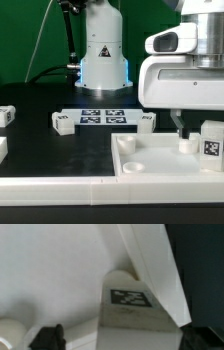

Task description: Assemble one leg

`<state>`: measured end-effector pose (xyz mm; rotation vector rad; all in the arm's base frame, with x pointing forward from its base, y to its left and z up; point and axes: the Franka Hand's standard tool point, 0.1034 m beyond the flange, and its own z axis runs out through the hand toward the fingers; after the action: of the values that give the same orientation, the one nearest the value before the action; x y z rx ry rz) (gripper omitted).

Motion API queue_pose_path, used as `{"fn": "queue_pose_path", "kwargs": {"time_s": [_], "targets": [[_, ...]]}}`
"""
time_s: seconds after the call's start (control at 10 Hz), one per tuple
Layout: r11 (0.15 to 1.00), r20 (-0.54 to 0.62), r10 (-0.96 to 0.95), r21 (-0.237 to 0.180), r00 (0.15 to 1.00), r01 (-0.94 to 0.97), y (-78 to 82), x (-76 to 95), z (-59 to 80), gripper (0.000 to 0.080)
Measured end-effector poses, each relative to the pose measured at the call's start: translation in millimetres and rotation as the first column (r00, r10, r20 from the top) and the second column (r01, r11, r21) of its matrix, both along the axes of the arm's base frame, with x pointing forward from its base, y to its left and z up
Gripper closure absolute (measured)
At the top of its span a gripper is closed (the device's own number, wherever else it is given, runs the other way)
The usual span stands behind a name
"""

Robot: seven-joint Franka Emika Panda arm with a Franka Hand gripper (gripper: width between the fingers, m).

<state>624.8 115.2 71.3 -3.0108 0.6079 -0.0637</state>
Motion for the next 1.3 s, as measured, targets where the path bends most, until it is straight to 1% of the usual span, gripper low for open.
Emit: {"fn": "queue_pose_path", "kwargs": {"time_s": [0.1, 0.2, 0.4, 0.6, 0.8, 1.0, 1.1, 1.2, 1.3], "targets": [[1.0, 0.0, 0.0, 0.0, 1.0, 0.0, -0.2, 0.0, 0.0, 0.0324], [1.0, 0.0, 0.0, 0.0, 1.0, 0.0, -0.2, 0.0, 0.0, 0.0506], [0.999, -0.003, -0.039, 0.002, 0.999, 0.039, -0.2, -0.1, -0.1, 0.051], [0.999, -0.003, -0.04, 0.002, 0.999, 0.04, -0.2, -0.1, -0.1, 0.051], [0.971, -0.018, -0.238, 0.014, 0.971, 0.239, -0.2, -0.6, -0.6, 0.051], [0.879, -0.039, -0.476, 0.019, 0.879, 0.477, -0.3, -1.1, -0.8, 0.0509], [0.826, -0.047, -0.563, 0.02, 0.825, 0.564, -0.5, -1.2, -0.9, 0.0509], [0.793, -0.052, -0.607, 0.021, 0.793, 0.609, -0.8, -1.1, -0.9, 0.0509], [0.716, -0.067, -0.695, 0.027, 0.716, 0.697, -2.2, -1.2, -1.1, 0.0509]]}}
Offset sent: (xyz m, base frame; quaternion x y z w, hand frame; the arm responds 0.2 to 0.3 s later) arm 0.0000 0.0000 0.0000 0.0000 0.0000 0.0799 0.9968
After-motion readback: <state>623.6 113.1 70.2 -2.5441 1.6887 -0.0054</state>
